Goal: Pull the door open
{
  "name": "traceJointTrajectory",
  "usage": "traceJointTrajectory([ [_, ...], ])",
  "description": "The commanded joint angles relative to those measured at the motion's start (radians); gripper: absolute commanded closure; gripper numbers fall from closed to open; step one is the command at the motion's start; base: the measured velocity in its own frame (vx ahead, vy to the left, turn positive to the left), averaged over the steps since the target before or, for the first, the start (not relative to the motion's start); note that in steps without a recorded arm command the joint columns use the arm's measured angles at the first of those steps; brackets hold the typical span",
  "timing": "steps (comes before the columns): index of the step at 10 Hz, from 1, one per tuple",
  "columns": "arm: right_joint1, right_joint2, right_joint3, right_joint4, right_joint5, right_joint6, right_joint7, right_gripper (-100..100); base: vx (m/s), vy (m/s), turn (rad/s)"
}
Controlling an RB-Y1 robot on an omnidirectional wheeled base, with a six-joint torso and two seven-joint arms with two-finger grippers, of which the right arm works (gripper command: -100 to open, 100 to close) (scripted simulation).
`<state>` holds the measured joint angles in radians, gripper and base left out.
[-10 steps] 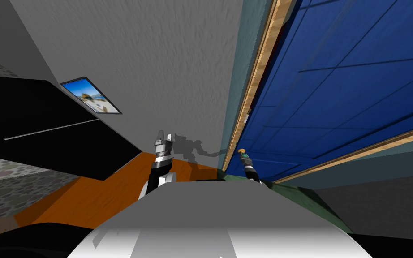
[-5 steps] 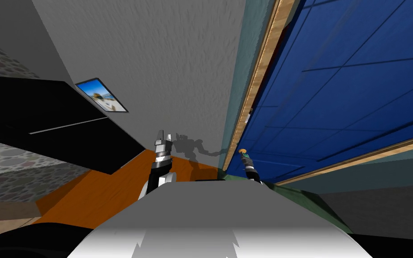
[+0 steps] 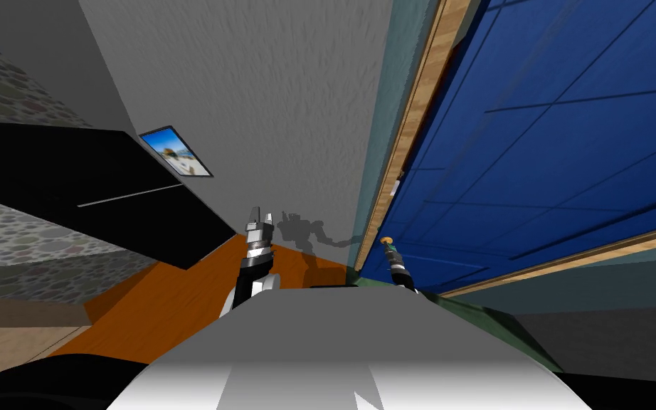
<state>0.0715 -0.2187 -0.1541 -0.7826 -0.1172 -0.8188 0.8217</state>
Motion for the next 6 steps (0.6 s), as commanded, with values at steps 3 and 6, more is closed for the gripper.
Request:
traceJointTrajectory([
  [3,0.001,0.003,0.007,0.003,-0.024,0.000,-0.092,100,-0.039,-0.011,0.081],
  [6,0.002,0.002,0.007,0.004,-0.034,-0.001,-0.149,100,-0.036,-0.013,0.052],
])
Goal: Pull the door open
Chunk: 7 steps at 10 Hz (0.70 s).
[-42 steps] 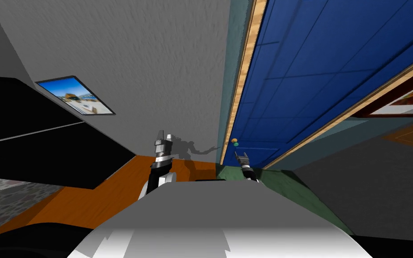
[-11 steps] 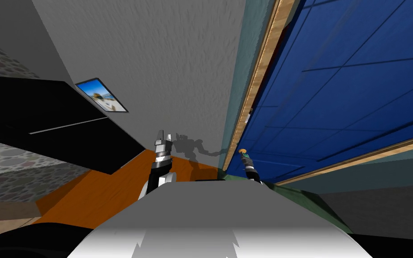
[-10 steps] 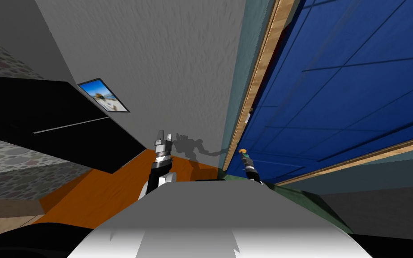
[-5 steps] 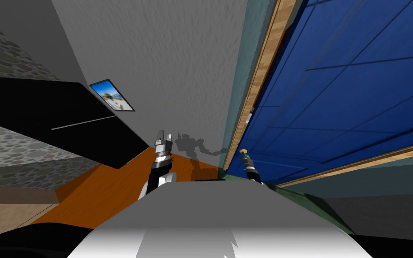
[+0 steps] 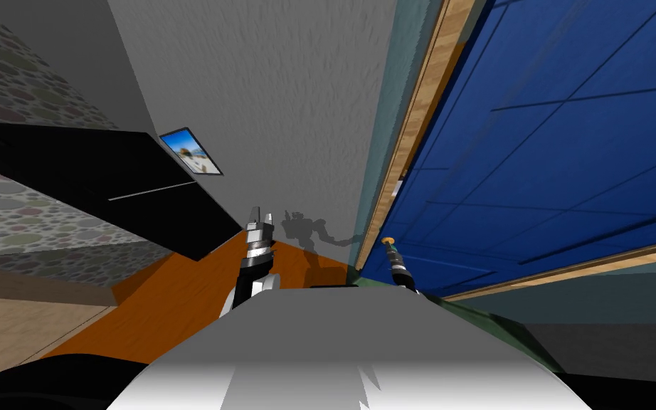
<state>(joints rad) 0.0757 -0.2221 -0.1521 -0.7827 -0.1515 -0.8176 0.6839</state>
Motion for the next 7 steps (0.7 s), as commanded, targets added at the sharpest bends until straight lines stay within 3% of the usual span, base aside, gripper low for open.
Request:
traceJointTrajectory([
  [1,-0.001,0.004,0.005,0.004,-0.011,-0.002,-0.050,100,-0.038,-0.009,0.069],
  [7,0.002,-0.002,0.006,0.005,-0.044,-0.004,-0.175,100,-0.040,-0.010,0.071],
])
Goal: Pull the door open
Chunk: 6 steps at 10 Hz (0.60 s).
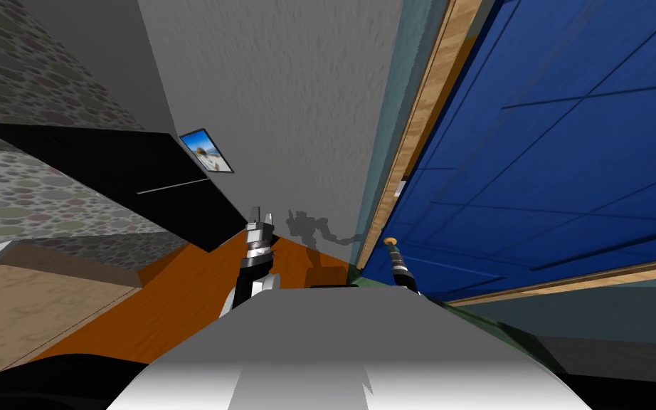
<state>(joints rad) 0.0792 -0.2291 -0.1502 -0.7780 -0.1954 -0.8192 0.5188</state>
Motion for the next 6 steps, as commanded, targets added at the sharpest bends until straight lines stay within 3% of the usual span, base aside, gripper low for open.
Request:
traceJointTrajectory([
  [1,0.000,0.004,0.005,0.001,-0.012,-0.003,-0.050,100,-0.042,-0.013,0.096],
  [6,0.003,-0.002,0.006,0.002,-0.048,-0.004,-0.171,100,-0.046,-0.011,0.080],
])
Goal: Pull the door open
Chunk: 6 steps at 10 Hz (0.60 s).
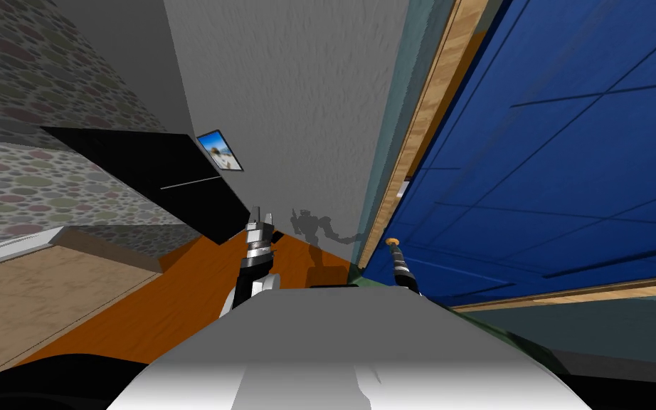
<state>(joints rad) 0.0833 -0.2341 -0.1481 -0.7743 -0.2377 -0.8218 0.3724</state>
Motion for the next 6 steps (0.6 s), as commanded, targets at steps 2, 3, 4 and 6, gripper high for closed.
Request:
traceJointTrajectory([
  [2,0.000,0.001,0.004,-0.001,-0.018,-0.002,-0.068,100,-0.044,-0.010,0.072],
  [3,0.001,0.000,0.005,-0.001,-0.030,-0.003,-0.093,100,-0.068,-0.021,0.143],
  [4,0.001,0.000,0.005,-0.001,-0.030,-0.003,-0.112,100,-0.046,-0.011,0.061],
  [6,0.003,-0.002,0.005,-0.001,-0.042,-0.003,-0.153,100,-0.040,-0.004,0.061],
])
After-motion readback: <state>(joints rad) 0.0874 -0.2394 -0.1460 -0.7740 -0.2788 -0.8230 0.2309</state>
